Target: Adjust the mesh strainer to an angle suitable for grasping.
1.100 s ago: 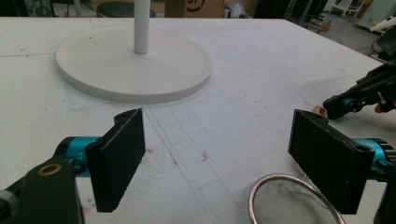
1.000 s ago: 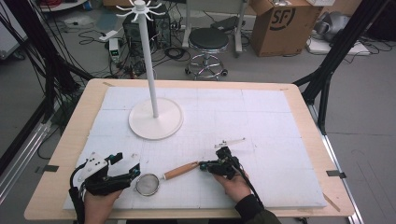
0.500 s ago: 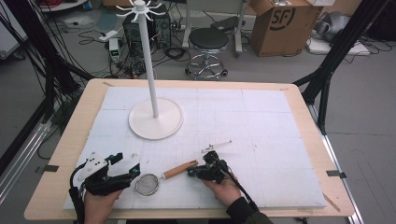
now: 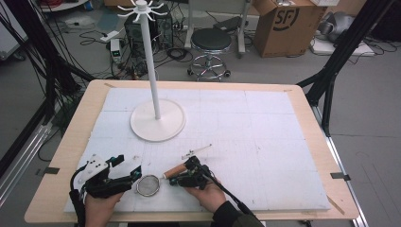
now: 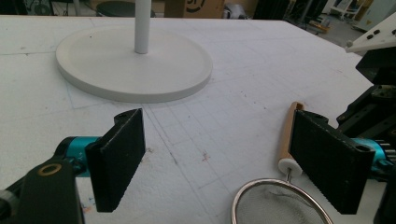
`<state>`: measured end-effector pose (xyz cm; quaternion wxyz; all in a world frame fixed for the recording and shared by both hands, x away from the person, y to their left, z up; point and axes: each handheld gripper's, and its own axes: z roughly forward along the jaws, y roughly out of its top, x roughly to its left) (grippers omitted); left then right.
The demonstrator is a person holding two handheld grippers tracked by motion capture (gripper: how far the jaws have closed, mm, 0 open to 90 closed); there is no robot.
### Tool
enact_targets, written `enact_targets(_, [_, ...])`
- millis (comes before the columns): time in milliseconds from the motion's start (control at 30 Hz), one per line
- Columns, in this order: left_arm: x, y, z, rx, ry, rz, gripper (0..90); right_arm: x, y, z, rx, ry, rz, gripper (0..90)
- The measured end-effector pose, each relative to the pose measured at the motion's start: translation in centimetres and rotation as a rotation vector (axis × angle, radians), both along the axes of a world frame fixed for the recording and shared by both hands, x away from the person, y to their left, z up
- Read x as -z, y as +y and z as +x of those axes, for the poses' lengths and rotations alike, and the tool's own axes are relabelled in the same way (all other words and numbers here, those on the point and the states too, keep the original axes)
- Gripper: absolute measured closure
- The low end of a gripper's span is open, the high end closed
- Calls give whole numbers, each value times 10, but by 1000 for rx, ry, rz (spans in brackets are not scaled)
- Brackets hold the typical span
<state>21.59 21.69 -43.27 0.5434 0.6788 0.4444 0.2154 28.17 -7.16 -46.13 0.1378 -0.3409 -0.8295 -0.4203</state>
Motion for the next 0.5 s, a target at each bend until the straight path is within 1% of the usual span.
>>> enact_targets(133, [0,1,0,-3,-1,-3,194,-1,11,-1,-6,9,29,894])
enact_targets(267, [0,2,-1,-3,0,-5,194,-2,23,0,-15,1,9,894])
enact_targets(500, [0,2,-1,-4,-2,-7,194,0,39,3,-23,1,0,894])
